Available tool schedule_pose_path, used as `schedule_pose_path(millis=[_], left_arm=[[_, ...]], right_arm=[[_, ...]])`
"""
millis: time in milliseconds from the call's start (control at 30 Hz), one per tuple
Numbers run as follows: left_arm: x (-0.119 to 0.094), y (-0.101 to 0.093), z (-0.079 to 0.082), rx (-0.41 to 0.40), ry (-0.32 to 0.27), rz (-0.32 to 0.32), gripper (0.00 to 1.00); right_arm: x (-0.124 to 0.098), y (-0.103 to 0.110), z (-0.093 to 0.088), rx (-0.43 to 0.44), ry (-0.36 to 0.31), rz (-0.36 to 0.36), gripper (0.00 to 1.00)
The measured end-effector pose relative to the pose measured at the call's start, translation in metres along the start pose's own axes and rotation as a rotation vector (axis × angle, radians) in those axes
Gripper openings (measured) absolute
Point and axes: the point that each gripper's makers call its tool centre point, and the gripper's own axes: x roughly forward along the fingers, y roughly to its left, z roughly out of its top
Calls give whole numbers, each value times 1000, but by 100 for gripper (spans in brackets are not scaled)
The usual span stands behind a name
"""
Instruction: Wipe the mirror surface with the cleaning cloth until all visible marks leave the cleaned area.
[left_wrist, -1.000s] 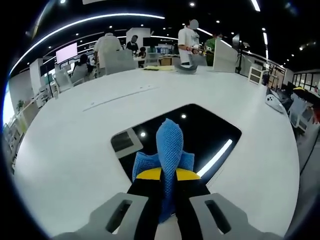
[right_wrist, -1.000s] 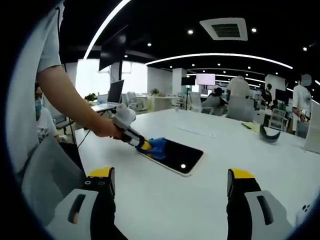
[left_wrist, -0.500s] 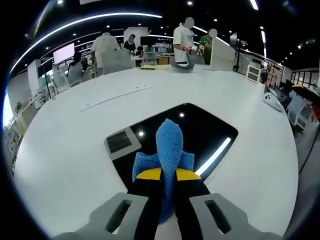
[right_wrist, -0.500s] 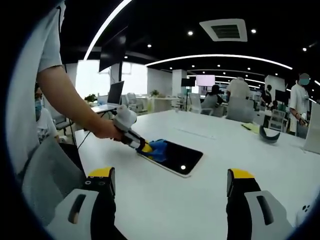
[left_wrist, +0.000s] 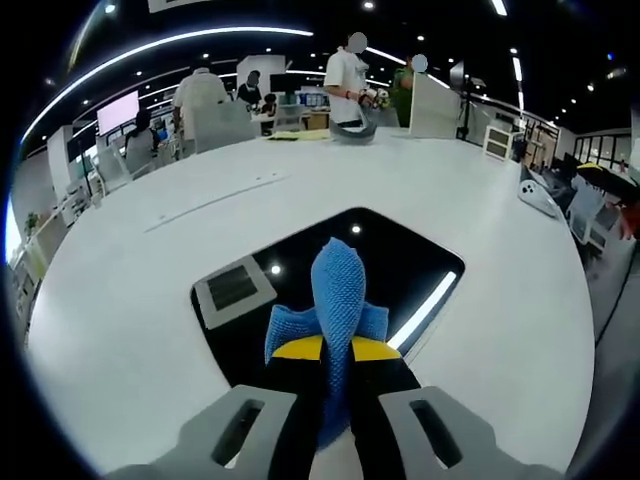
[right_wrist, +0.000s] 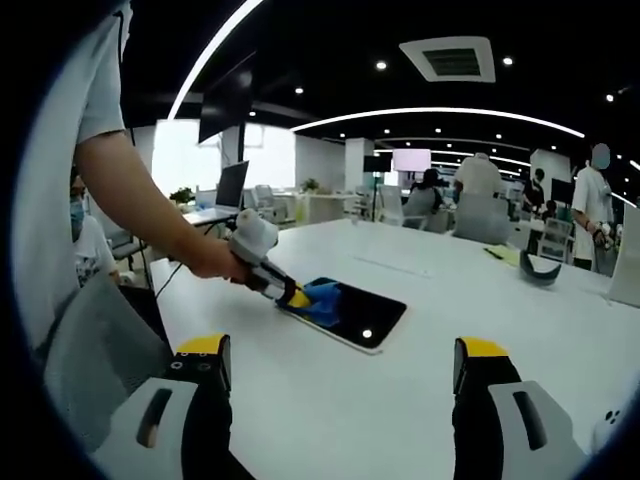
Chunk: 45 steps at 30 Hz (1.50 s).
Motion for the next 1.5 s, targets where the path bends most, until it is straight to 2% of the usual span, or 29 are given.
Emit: schedule_pose_path(millis=[600, 1500], left_arm=[[16, -9, 6, 26, 7, -37, 5], [43, -47, 22, 65, 1, -108, 6]], right_arm=[[1, -1, -1, 6, 6, -1, 92], [2, -2, -2, 17, 12, 2, 91]])
